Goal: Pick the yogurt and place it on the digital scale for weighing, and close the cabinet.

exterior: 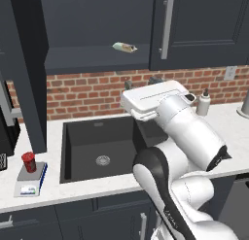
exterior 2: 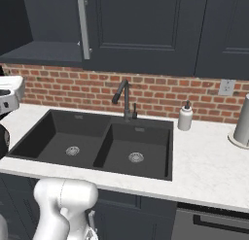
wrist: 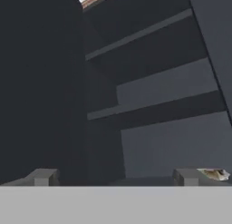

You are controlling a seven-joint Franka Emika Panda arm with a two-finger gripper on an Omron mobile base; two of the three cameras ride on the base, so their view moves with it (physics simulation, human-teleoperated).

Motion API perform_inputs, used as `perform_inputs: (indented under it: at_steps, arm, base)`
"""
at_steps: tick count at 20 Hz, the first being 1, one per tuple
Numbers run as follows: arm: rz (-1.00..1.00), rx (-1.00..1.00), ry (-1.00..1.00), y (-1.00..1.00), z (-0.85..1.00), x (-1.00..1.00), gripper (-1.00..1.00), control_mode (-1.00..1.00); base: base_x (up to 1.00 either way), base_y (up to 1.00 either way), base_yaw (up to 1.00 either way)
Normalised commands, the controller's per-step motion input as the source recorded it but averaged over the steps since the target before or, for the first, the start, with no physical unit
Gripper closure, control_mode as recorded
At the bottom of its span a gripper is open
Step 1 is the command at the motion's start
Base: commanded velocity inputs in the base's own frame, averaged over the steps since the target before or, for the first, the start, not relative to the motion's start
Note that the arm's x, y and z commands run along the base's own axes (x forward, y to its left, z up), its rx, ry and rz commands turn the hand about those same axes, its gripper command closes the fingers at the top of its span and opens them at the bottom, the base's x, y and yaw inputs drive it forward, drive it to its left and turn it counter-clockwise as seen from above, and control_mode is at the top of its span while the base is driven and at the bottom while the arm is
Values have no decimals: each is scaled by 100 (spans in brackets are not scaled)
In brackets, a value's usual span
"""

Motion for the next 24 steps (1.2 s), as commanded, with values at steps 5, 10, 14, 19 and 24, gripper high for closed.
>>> perform_inputs:
  at_steps: [5, 10, 14, 19, 24]
  arm:
    - [0, 9, -21, 49, -18, -18, -100, -100]
    - [0, 9, -12, 4, 0, -48, -100, -100]
    - [0, 4, -10, 0, 0, -66, -100, -100]
    - [0, 0, -5, 0, 0, -86, -100, -100]
    - [0, 0, -8, 30, 0, -80, -100, -100]
  base:
    - [0, 0, 0]
    - [0, 0, 0]
    - [0, 0, 0]
    - [0, 0, 0]
    - [0, 0, 0]
